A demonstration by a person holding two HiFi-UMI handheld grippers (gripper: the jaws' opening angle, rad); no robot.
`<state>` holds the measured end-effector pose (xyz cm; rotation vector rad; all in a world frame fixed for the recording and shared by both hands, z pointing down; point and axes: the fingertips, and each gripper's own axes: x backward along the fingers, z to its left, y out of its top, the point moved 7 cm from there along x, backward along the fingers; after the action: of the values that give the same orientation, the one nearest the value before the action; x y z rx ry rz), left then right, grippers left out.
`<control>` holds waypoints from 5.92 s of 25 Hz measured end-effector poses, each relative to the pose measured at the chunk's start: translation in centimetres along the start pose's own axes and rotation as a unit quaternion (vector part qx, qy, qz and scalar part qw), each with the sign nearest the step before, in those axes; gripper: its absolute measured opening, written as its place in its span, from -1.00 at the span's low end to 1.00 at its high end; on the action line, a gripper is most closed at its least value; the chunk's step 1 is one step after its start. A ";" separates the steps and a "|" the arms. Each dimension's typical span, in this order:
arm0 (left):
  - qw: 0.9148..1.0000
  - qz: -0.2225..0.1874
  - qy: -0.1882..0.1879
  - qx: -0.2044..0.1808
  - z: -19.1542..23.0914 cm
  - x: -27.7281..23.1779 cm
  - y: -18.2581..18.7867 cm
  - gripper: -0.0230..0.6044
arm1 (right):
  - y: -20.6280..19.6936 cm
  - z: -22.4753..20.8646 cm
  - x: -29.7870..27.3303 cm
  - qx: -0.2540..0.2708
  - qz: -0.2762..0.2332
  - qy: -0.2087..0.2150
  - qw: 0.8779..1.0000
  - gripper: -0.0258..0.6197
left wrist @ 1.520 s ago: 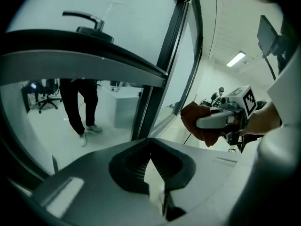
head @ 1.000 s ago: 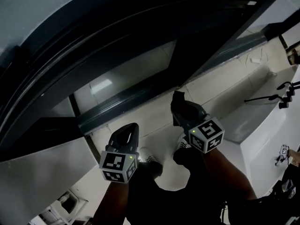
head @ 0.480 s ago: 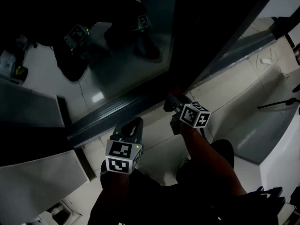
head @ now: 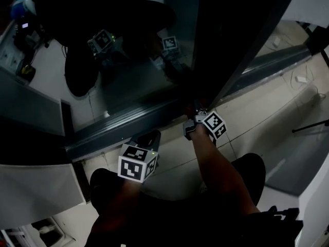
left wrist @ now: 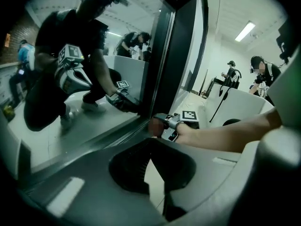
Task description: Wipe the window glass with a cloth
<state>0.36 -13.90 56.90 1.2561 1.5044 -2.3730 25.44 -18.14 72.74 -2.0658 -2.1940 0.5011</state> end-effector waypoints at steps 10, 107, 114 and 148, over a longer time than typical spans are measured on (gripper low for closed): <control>1.000 0.008 0.008 0.016 -0.1 0.7 -1.5 -0.87 | -1.6 -2.5 -4.8 -0.085 -0.020 -0.035 0.996 -0.67; 0.998 -0.053 -0.030 0.013 -0.6 0.6 1.4 -0.87 | 9.9 31.4 3.4 0.016 -0.069 0.297 0.952 -0.71; 0.998 -0.049 -0.021 0.021 -0.1 1.2 0.5 -0.87 | 5.7 18.6 2.7 -0.007 -0.080 0.159 0.984 -0.70; 0.997 -0.026 0.005 0.076 -0.2 1.8 -2.1 -0.87 | -4.4 1.5 -4.4 -0.067 0.063 -0.041 0.995 -0.70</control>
<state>-1.66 -12.07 57.25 1.2747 1.3997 -2.5623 21.16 -22.88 73.33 -2.3051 -2.2077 0.4677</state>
